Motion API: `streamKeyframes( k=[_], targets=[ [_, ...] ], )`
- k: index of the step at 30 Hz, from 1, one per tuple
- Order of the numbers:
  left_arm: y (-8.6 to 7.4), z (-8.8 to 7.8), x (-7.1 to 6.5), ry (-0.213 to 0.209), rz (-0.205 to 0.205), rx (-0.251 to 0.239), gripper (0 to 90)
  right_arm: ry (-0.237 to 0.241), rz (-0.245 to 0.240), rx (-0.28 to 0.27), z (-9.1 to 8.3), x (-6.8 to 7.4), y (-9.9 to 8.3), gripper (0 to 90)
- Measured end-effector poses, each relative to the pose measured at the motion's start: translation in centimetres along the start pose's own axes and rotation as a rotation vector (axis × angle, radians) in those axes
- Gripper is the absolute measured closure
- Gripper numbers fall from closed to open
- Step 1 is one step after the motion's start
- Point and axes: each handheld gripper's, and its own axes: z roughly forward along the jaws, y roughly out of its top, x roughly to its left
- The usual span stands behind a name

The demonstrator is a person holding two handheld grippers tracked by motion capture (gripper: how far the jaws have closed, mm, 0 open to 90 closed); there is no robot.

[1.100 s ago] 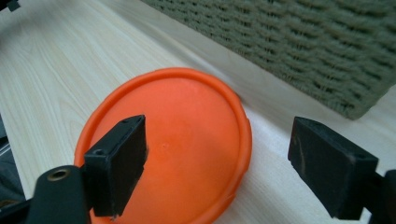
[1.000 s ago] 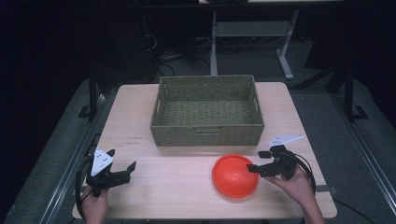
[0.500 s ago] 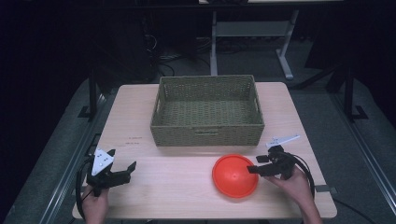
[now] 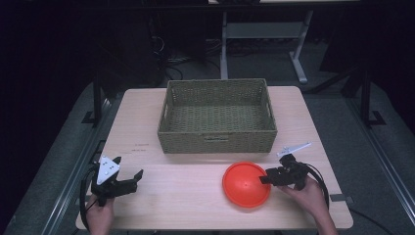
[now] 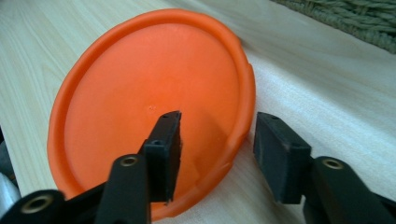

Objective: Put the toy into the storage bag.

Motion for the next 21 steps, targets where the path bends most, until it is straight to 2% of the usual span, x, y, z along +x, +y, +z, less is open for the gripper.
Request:
streamKeyframes(
  k=[8,21],
  targets=[
    [0.08,0.08,-0.12,0.000,0.014,0.003,12.8,0.009,0.011,0.005,0.14,-0.30,-0.09,56.0],
    [0.07,0.07,-0.10,0.000,0.014,0.005,12.8,0.018,0.021,0.010,0.43,-0.48,-0.20,60.8]
  ],
)
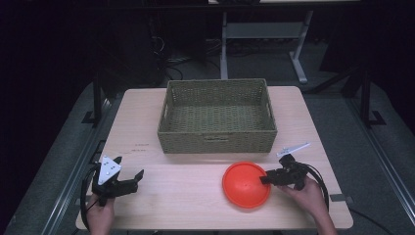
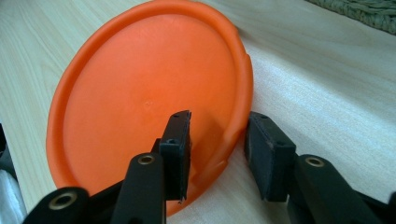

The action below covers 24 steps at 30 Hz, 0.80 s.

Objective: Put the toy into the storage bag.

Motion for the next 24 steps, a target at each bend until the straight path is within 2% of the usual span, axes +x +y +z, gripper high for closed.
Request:
streamKeyframes(
  k=[12,15,22,24],
  targets=[
    [0.0,0.0,0.0,0.001,-0.004,-0.003,12.8,-0.005,0.007,0.009,0.2,-0.1,0.0,64.1],
    [0.0,0.0,0.0,0.002,0.005,-0.002,12.8,-0.005,-0.003,0.001,0.0,0.0,0.0,68.0],
    [-0.1,-0.1,0.2,0.007,-0.010,-0.003,12.8,-0.005,-0.011,-0.019,-0.8,0.4,0.1,74.5],
    [-0.1,-0.2,0.2,0.009,-0.008,-0.004,12.8,0.006,-0.012,-0.046,-1.2,0.6,0.1,78.6]
  ],
)
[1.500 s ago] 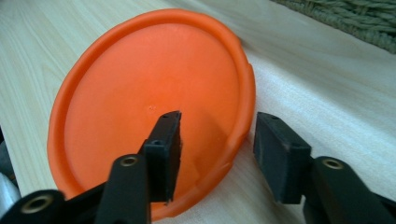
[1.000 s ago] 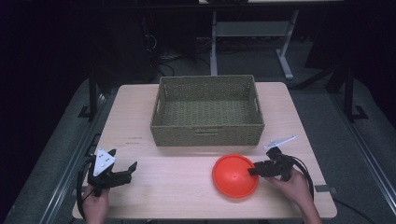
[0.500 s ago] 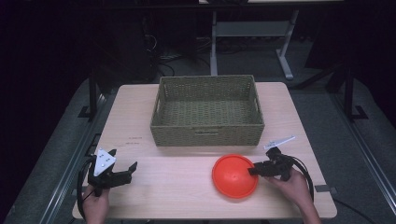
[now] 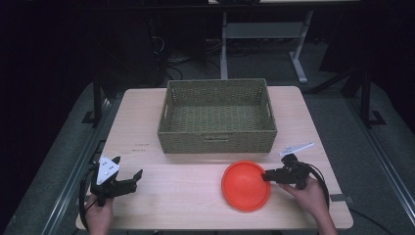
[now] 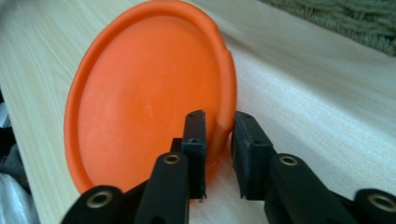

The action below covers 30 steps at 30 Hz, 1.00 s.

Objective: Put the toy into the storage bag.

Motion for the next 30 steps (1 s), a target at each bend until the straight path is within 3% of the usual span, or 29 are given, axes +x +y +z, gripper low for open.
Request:
streamKeyframes(
  k=[10,19,30],
  targets=[
    [0.0,-0.1,0.0,0.001,0.008,0.004,12.8,0.023,-0.039,-0.031,-0.8,1.6,0.8,82.4],
    [0.0,-0.1,0.0,0.005,0.002,0.001,12.8,0.059,-0.041,-0.082,-2.0,2.0,0.9,82.5],
    [0.0,-0.2,0.0,0.007,0.001,-0.003,12.8,0.043,-0.061,-0.090,-3.1,2.6,1.3,82.4]
  ],
)
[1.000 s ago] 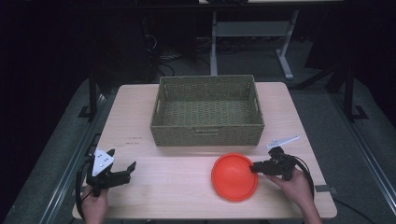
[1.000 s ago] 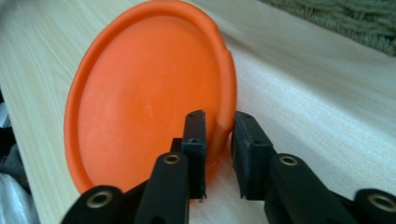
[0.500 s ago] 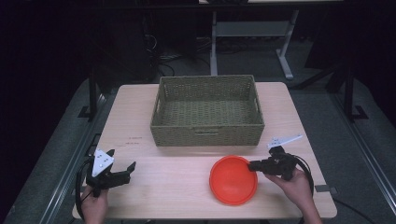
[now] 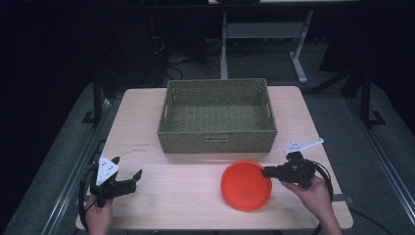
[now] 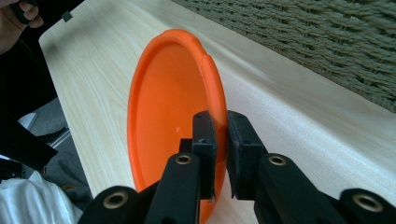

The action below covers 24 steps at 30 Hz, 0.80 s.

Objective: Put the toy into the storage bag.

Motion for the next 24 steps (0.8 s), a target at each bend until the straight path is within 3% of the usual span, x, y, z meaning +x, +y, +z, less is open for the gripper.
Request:
streamKeyframes(
  k=[16,24],
  targets=[
    [-0.1,-0.1,0.2,0.004,-0.011,0.000,12.8,-0.033,-0.009,-0.018,-2.0,0.5,1.2,82.4],
    [-0.2,-0.3,0.5,0.009,-0.020,0.000,12.8,-0.054,-0.007,0.003,-2.8,0.7,1.8,82.4]
  ],
)
